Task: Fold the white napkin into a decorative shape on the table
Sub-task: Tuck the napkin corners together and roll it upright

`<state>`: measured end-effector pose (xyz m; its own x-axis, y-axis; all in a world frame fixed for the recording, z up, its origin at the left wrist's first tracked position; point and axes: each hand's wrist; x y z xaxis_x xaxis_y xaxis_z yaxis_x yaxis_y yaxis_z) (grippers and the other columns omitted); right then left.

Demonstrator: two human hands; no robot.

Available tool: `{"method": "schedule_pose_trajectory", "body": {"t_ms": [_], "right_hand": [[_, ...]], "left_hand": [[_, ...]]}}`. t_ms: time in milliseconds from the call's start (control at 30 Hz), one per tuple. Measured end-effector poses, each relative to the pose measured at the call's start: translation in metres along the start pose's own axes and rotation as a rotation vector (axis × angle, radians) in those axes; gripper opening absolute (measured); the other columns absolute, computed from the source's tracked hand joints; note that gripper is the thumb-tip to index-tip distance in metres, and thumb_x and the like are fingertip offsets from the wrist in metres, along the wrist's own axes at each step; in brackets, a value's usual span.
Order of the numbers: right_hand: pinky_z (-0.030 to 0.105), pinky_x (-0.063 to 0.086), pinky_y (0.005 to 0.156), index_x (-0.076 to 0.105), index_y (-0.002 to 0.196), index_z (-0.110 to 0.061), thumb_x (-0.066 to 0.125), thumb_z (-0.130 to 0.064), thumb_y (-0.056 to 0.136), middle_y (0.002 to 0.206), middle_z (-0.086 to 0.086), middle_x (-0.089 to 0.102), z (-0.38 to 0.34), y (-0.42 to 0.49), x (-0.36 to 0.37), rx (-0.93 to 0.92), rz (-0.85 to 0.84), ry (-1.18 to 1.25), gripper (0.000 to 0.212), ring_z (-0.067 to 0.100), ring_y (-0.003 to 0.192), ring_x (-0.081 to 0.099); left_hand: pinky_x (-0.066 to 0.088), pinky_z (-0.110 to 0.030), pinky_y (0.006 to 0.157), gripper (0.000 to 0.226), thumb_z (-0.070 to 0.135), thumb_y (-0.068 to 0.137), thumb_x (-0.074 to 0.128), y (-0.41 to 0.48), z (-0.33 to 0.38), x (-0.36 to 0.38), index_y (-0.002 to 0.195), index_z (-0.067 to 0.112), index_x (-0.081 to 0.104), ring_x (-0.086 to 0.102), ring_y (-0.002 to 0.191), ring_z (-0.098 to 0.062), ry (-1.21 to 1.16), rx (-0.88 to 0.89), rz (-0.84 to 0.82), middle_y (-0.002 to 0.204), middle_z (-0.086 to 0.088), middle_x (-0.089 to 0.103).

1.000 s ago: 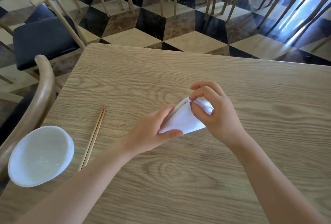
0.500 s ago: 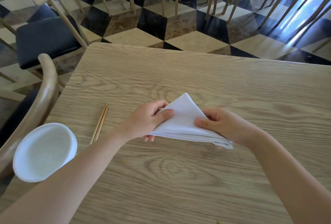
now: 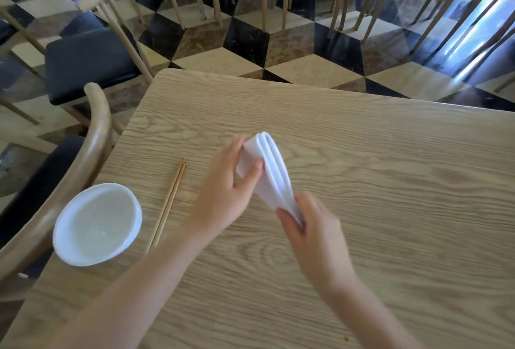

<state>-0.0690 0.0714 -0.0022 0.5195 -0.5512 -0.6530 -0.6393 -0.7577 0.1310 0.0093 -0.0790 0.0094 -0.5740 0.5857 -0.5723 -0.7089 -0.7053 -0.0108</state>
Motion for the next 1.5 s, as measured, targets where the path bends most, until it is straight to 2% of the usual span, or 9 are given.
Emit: {"method": "schedule_pose_trajectory", "body": {"t_ms": [100,233,300,433,533,667,967,1067,1500], "right_hand": [[0.029,0.032,0.054,0.056,0.077,-0.005,0.074,-0.003,0.074,0.067,0.006,0.056,-0.015,-0.015,0.035,-0.102,0.028,-0.109,0.018,0.024,0.058,0.053],[0.023,0.046,0.063,0.063,0.098,-0.006,0.07,-0.015,0.08,0.082,0.004,0.063,-0.026,-0.036,0.066,-0.152,-0.11,-0.064,0.022,0.021,0.072,0.061],[0.028,0.049,0.078,0.059,0.115,-0.01,0.067,-0.025,0.082,0.098,-0.001,0.063,-0.025,-0.042,0.072,-0.161,-0.238,-0.062,0.037,0.018,0.088,0.059],[0.025,0.031,0.097,0.049,0.129,-0.024,0.06,-0.045,0.08,0.128,-0.012,0.05,-0.018,-0.034,0.063,-0.202,-0.472,-0.112,0.055,0.014,0.114,0.042],[0.029,0.036,0.095,0.057,0.119,-0.017,0.058,-0.027,0.086,0.118,-0.006,0.057,-0.014,-0.01,0.048,-0.142,-0.315,-0.011,0.035,0.018,0.108,0.047],[0.023,0.03,0.091,0.052,0.122,-0.014,0.056,0.001,0.082,0.117,-0.006,0.053,-0.013,0.04,0.043,-0.148,-0.171,-0.094,0.043,0.015,0.106,0.04],[0.037,0.027,0.086,0.059,0.081,-0.021,0.057,-0.015,0.081,0.078,-0.017,0.048,-0.019,0.092,0.058,-0.316,-0.428,-0.438,0.006,0.021,0.096,0.038],[0.038,0.026,0.085,0.044,0.059,-0.029,0.055,-0.023,0.083,0.07,-0.017,0.041,-0.028,0.099,0.056,-0.308,-0.591,-0.508,0.027,0.019,0.093,0.037],[0.036,0.022,0.088,0.053,0.079,-0.035,0.047,-0.014,0.08,0.079,-0.014,0.048,-0.022,0.108,0.037,-0.271,-0.829,-0.746,0.021,0.016,0.102,0.037]], "left_hand": [[0.041,-0.004,0.081,0.068,0.072,0.071,0.048,-0.03,0.006,0.007,0.122,0.026,0.05,0.059,0.099,0.002,-0.313,-0.262,-0.026,0.103,0.016,0.065],[0.041,-0.007,0.053,0.02,0.025,0.088,0.058,-0.048,-0.017,0.013,0.105,0.015,0.058,0.054,0.056,0.005,-0.306,-0.38,0.139,0.064,0.014,0.056],[0.04,-0.011,0.052,0.007,0.018,0.089,0.053,-0.049,-0.024,0.008,0.095,0.017,0.058,0.055,0.061,-0.006,-0.253,-0.409,0.183,0.065,0.012,0.055],[0.039,-0.002,0.073,0.047,0.012,0.091,0.05,-0.061,-0.034,-0.003,0.134,0.026,0.039,0.055,0.089,-0.001,-0.123,-0.16,0.166,0.116,0.012,0.058],[0.037,-0.005,0.068,0.028,0.006,0.084,0.059,-0.084,-0.041,0.001,0.11,0.012,0.049,0.048,0.075,-0.018,0.073,-0.053,0.234,0.079,0.013,0.05],[0.039,-0.019,0.08,0.041,0.0,0.078,0.065,-0.118,-0.053,0.011,0.116,0.01,0.053,0.046,0.089,-0.014,0.186,-0.087,0.299,0.097,0.007,0.048],[0.043,-0.025,0.073,0.031,-0.003,0.076,0.069,-0.136,-0.053,0.008,0.105,0.006,0.06,0.059,0.081,-0.023,0.154,-0.19,0.373,0.091,-0.003,0.062],[0.046,-0.031,0.07,0.02,0.001,0.077,0.069,-0.138,-0.052,0.006,0.094,0.005,0.061,0.057,0.079,-0.025,0.166,-0.206,0.353,0.085,-0.006,0.061],[0.041,-0.03,0.076,0.01,0.01,0.079,0.068,-0.135,-0.05,0.007,0.088,0.007,0.062,0.052,0.087,-0.025,0.193,-0.345,0.354,0.085,-0.006,0.063]]}}
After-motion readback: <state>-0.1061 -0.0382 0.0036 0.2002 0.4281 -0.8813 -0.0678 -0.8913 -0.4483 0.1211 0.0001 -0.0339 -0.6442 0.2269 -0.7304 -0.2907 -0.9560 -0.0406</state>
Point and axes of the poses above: each hand's wrist, its own y-axis towards the middle knuckle, its own x-axis out of the palm, z = x × y
